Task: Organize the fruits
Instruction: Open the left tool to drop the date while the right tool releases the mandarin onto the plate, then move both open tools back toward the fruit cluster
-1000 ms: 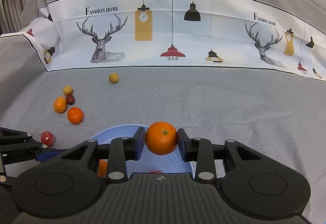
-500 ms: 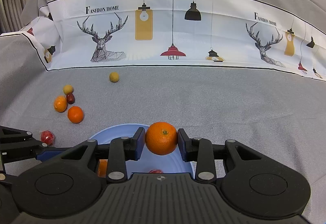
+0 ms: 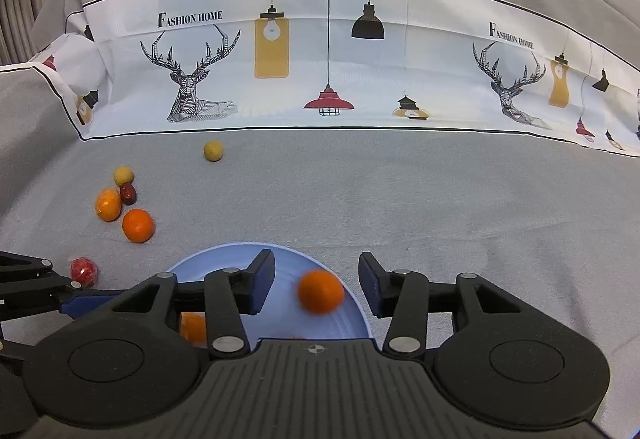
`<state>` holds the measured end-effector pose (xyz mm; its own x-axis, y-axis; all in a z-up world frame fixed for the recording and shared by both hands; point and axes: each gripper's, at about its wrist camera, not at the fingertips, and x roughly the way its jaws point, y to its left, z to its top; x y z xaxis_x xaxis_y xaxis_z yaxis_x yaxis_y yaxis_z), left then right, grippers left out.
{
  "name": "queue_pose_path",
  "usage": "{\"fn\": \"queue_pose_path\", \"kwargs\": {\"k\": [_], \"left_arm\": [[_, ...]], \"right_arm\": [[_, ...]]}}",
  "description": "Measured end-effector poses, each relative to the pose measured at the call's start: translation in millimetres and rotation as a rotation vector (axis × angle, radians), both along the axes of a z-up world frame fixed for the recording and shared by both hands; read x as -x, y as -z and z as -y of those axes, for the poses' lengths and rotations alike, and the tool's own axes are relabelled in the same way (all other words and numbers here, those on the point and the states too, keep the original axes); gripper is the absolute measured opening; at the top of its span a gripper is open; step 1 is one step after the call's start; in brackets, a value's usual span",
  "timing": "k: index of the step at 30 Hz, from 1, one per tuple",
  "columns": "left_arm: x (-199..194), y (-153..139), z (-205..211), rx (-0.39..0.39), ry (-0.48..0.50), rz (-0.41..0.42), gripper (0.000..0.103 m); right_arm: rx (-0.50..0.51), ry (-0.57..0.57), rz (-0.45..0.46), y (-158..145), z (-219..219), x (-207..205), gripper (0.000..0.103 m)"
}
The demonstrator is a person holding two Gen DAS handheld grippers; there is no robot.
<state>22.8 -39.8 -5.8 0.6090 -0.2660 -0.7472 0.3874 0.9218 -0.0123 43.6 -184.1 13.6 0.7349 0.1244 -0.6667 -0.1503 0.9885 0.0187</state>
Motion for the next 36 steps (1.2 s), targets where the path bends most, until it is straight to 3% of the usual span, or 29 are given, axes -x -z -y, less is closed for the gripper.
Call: {"fn": "queue_pose_path", "kwargs": {"k": [19, 31, 33, 36], "left_arm": [[-1.6, -2.4, -4.1, 0.001, -0.015, 0.007, 0.035], [-21.0, -20.4, -37.4, 0.015, -0.165, 0.047, 0.035], [-27.2, -23.0, -43.4, 0.013, -0.187, 0.052, 0.035], [-37.1, -26.4, -55.8, 0.02, -0.225, 0.057, 0.033]], "right_arm": [[0.009, 0.008, 0.004, -1.5, 2.1, -1.2, 0.049], [-0.024, 0.028, 0.063, -11.8, -5.0, -0.4, 0.049], [-0.043, 0.036, 0.068, -13.2, -6.1, -2.7, 0.048], [-0.079, 0.044, 0.072, -14.7, -8.7, -7.0, 0.035]]}}
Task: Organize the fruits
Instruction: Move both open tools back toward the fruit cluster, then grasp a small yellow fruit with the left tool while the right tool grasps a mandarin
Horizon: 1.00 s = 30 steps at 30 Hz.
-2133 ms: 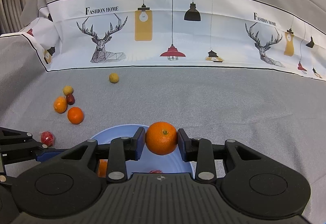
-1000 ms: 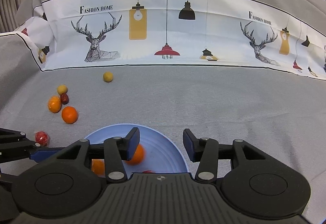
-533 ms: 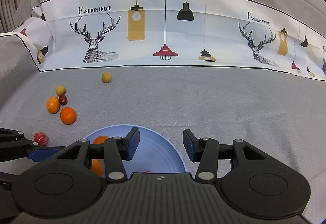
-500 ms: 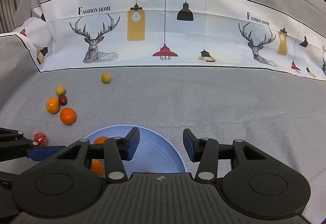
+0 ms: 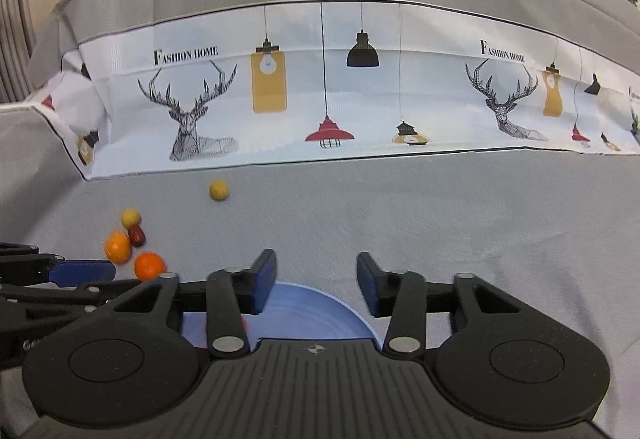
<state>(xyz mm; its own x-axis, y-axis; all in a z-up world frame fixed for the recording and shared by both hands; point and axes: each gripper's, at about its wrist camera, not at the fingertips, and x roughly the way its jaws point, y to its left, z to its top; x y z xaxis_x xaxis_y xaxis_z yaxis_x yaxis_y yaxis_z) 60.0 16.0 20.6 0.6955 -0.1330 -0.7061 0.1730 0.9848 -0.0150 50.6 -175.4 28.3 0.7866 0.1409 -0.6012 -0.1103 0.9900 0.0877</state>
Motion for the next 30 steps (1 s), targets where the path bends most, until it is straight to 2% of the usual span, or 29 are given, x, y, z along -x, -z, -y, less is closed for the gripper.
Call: {"fn": "queue_pose_path", "kwargs": {"k": [2, 4, 16, 24, 28, 30], "left_arm": [[-8.0, -1.7, -9.0, 0.007, -0.025, 0.002, 0.032], [-17.6, -2.5, -18.1, 0.012, -0.047, 0.002, 0.027], [-73.3, -2.9, -78.7, 0.101, -0.203, -0.001, 0.024], [-101.9, 22.3, -135.8, 0.338, -0.346, -0.096, 0.025], [-112.3, 31.1, -145.5, 0.35, -0.367, -0.112, 0.025], [-117.3, 36.3, -147.3, 0.362, -0.365, -0.128, 0.025]], "right_arm": [[-0.02, 0.001, 0.005, -0.9, -3.6, -3.2, 0.028], [-0.036, -0.006, 0.007, -1.5, -8.1, -5.7, 0.023], [-0.063, -0.093, -0.005, 1.6, -50.6, -30.8, 0.023], [-0.059, -0.222, -0.065, 14.0, -89.6, -48.0, 0.024], [-0.052, -0.28, -0.1, 20.9, -110.0, -55.4, 0.028], [-0.052, -0.3, -0.118, 24.7, -118.4, -59.6, 0.033]]}}
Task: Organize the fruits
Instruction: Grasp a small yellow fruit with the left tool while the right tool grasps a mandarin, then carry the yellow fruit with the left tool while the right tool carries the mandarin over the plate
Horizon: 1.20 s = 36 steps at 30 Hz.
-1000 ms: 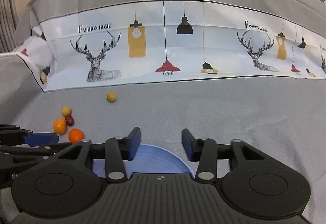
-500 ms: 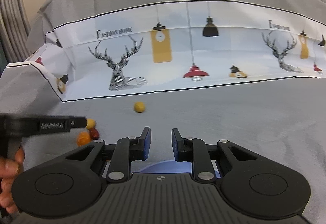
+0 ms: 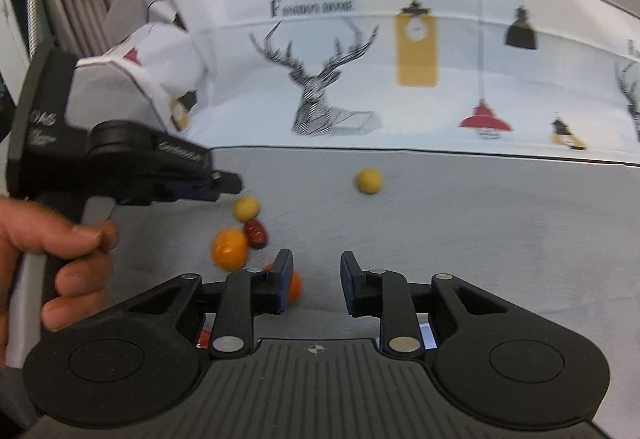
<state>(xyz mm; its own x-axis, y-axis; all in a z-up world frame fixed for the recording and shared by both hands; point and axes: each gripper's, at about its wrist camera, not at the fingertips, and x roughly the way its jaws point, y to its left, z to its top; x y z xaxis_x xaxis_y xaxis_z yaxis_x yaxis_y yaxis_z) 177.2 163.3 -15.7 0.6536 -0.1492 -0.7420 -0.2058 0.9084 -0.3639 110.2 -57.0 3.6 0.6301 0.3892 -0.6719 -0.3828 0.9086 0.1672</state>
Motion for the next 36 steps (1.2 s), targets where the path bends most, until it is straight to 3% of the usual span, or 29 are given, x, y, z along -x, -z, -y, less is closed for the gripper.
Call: {"fn": "queue_pose_path", "kwargs": {"k": [10, 22, 27, 36], "left_arm": [[-18.8, 18.3, 6.6, -0.06, 0.023, -0.042, 0.029], [-22.5, 26.2, 10.6, -0.098, 0.045, -0.063, 0.028], [-18.6, 23.1, 10.6, -0.107, 0.036, -0.059, 0.028], [8.5, 2.2, 11.5, -0.147, 0.006, -0.024, 0.027]], "right_arm": [[0.059, -0.06, -0.068, 24.4, -40.1, -23.6, 0.055], [0.126, -0.092, -0.122, 53.0, -62.0, -42.6, 0.054], [0.128, -0.098, -0.118, 56.9, -62.4, -41.3, 0.038], [0.087, -0.06, -0.068, 41.4, -51.2, -31.3, 0.037]]}}
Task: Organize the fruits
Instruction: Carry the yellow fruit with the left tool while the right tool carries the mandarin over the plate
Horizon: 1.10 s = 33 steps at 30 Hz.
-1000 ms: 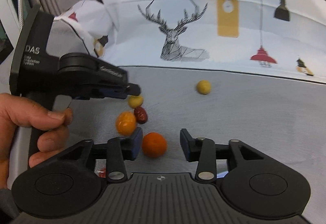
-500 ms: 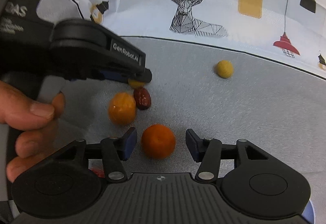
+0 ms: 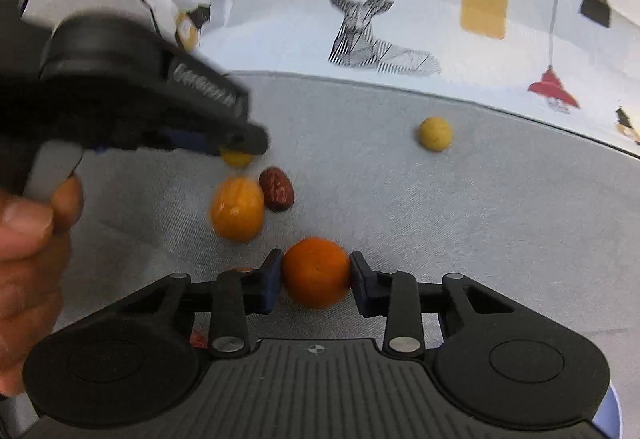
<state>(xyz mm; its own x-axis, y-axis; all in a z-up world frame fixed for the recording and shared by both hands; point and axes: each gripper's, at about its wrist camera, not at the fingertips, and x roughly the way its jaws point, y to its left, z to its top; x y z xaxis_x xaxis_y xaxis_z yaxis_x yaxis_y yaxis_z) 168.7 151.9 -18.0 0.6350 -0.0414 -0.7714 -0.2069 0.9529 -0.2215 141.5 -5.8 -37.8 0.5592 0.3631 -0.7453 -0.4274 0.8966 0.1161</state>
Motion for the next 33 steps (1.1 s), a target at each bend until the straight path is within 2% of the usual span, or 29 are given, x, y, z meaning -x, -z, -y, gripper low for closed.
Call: {"fn": "queue_pose_path", "kwargs": {"k": [7, 15, 18, 22, 26, 30, 33], "left_arm": [[41.9, -25.0, 12.9, -0.098, 0.007, 0.027, 0.028], [97.8, -45.7, 43.7, -0.128, 0.076, 0.075, 0.028], [118.5, -52.2, 59.3, -0.148, 0.113, 0.098, 0.028], [140.0, -57.0, 80.0, -0.156, 0.158, 0.124, 0.028], [150.9, -55.7, 99.8, -0.178, 0.215, 0.135, 0.028], [146.9, -49.3, 115.9, -0.232, 0.282, 0.133, 0.028], [144.2, -44.3, 122.2, -0.233, 0.313, 0.126, 0.028]], "right_arm": [[-0.094, 0.094, 0.08, -42.7, 34.1, 23.9, 0.037], [-0.154, 0.151, 0.171, -89.4, 90.4, 86.4, 0.037], [-0.18, 0.209, 0.178, -92.0, 120.4, 109.0, 0.037], [-0.22, 0.309, 0.15, -79.4, 152.7, 128.0, 0.037], [-0.18, 0.328, 0.192, -79.5, 167.1, 130.2, 0.037], [-0.18, 0.345, 0.164, -72.5, 182.0, 123.7, 0.037], [-0.191, 0.368, 0.138, -68.3, 192.4, 117.9, 0.037]]}}
